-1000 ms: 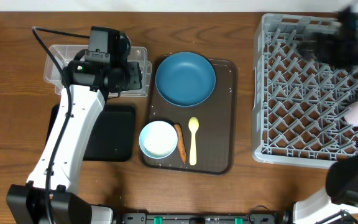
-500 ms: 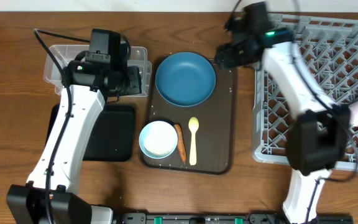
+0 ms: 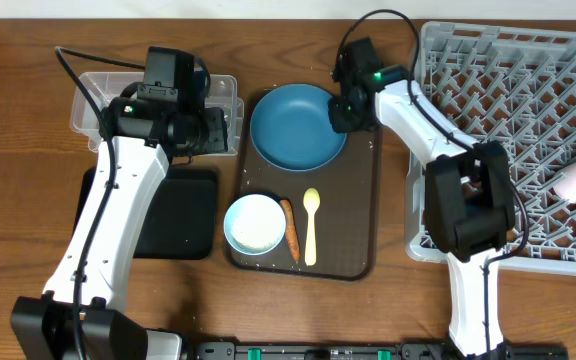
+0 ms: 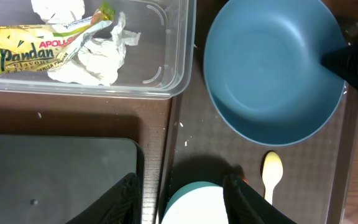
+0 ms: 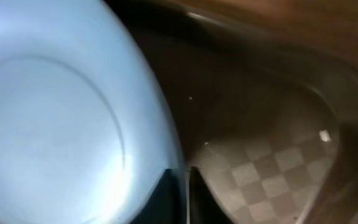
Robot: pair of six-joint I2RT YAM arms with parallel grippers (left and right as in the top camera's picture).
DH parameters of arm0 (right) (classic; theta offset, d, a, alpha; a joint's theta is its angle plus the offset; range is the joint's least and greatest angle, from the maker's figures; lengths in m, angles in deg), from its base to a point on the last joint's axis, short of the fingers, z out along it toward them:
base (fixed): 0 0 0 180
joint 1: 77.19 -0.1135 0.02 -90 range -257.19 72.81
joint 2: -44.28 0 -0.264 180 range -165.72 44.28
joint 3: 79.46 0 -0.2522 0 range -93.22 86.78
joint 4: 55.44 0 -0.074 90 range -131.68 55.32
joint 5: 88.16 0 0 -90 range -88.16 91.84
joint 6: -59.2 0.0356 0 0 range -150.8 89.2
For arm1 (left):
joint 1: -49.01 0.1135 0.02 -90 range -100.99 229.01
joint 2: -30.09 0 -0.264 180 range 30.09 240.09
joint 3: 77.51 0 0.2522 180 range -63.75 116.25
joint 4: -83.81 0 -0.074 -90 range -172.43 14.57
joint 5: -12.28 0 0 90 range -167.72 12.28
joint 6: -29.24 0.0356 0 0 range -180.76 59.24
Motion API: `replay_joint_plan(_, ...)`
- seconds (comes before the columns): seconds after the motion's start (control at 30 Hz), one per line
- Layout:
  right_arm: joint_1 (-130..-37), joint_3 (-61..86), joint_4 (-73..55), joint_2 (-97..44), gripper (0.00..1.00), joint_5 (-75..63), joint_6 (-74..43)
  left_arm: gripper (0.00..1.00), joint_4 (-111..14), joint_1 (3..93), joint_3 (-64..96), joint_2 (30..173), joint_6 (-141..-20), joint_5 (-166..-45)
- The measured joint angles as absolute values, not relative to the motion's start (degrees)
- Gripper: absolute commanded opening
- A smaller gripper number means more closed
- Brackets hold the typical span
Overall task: Sort waste into correct bins and load items into the dishwasher rack
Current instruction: 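Reach the right gripper to the blue plate rim and grasp, then lift the blue plate and carry it into the dish rack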
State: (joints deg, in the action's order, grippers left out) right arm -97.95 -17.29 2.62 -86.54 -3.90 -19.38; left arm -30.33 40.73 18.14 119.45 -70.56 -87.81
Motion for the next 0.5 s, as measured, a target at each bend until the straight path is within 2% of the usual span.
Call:
replay_joint_plan(0.23, -96.77, -18.45, 4.3, -86.48, 0.01, -4.35, -19.29, 0.46, -30.33, 40.73, 18.14, 119.45, -70.54, -87.81)
replay_joint_plan(0.5, -88.83, -23.43, 6.94, -78.83, 0.01, 2.01, -25.87, 0.46, -30.33, 40.73, 18.12, 119.45, -70.54, -87.78)
